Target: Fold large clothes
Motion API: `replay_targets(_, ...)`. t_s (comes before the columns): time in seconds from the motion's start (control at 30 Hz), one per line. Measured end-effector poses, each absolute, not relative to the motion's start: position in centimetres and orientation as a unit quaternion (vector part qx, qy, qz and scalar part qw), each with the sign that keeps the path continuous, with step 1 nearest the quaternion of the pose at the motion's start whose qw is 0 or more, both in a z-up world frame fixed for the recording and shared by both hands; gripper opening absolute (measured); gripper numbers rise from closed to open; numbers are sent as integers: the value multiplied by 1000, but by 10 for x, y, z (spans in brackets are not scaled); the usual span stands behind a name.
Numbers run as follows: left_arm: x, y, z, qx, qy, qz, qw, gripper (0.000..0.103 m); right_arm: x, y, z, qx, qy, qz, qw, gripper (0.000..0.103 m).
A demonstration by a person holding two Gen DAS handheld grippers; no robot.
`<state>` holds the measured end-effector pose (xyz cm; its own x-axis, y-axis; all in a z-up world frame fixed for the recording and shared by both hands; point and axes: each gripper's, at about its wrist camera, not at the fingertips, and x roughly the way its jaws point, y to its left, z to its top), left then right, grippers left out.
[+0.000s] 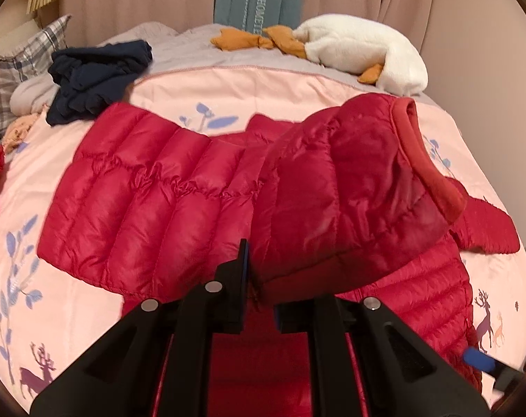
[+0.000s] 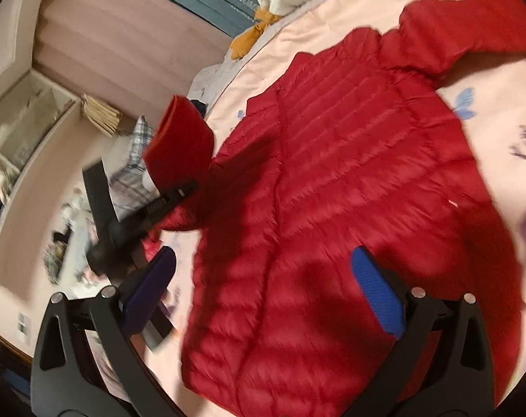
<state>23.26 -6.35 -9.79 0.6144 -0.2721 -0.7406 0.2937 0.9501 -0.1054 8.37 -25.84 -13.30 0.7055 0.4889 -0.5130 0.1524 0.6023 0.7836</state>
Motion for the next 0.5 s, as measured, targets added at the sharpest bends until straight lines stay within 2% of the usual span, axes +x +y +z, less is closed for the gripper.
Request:
replay_targets(0.13, 240, -64, -114, 2, 430, -160, 888, 14, 127, -267, -149, 488, 372, 119, 781, 101)
replay_targets(0.2, 241, -66, -122, -6, 444, -167, 880, 34, 146, -268, -155, 497, 377, 120, 772, 101)
replay_targets(0.23, 241, -66, -125, -12, 449, -172, 877, 53, 156, -268, -157, 499, 380, 122, 769, 101)
replay_targets(0.27, 240, -66, -127, -14, 450, -173, 876, 66, 166, -266, -158, 500, 383, 126, 767, 101)
replay_targets(0.5, 213, -51, -128, -23, 441, -192, 876, 69, 210, -259, -161, 473, 404, 104, 776, 101)
